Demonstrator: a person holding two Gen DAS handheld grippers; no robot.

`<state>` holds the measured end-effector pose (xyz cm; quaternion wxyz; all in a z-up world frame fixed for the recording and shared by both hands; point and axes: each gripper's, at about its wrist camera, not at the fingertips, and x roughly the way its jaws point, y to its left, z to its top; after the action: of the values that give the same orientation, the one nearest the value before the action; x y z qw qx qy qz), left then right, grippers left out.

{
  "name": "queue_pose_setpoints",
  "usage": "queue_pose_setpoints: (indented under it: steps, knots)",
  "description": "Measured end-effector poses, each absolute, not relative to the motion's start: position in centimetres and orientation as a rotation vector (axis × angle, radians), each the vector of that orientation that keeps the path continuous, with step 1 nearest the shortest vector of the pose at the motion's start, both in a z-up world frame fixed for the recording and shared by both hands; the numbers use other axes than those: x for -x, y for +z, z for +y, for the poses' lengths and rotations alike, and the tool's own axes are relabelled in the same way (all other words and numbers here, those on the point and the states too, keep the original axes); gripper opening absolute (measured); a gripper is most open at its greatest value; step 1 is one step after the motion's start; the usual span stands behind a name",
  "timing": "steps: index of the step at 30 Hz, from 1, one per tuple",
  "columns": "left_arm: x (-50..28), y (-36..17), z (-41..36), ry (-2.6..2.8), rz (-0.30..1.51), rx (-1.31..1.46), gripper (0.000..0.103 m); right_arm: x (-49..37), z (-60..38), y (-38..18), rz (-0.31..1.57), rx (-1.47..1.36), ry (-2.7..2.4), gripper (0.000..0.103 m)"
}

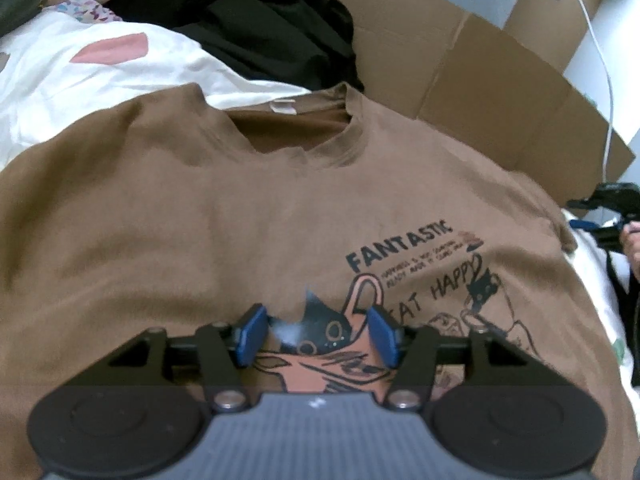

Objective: Fold clothes

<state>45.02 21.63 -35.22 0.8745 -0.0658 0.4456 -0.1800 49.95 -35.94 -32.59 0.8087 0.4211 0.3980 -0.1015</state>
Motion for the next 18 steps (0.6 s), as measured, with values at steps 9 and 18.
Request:
queue_pose_setpoints:
  steps: [9,18]
  knots:
    - [-45.0,-35.3,21.6,-0.379,0.921,0.145,0.059,-55.4,-37.7,-33.7,0.934,-0.872,-0.158,0.035]
    - [-45.0,-35.4,21.8,-0.383,0.917,0.15,0.059,-57.7,-36.1,-36.3,0.978,-0.856,-0.075,0.018]
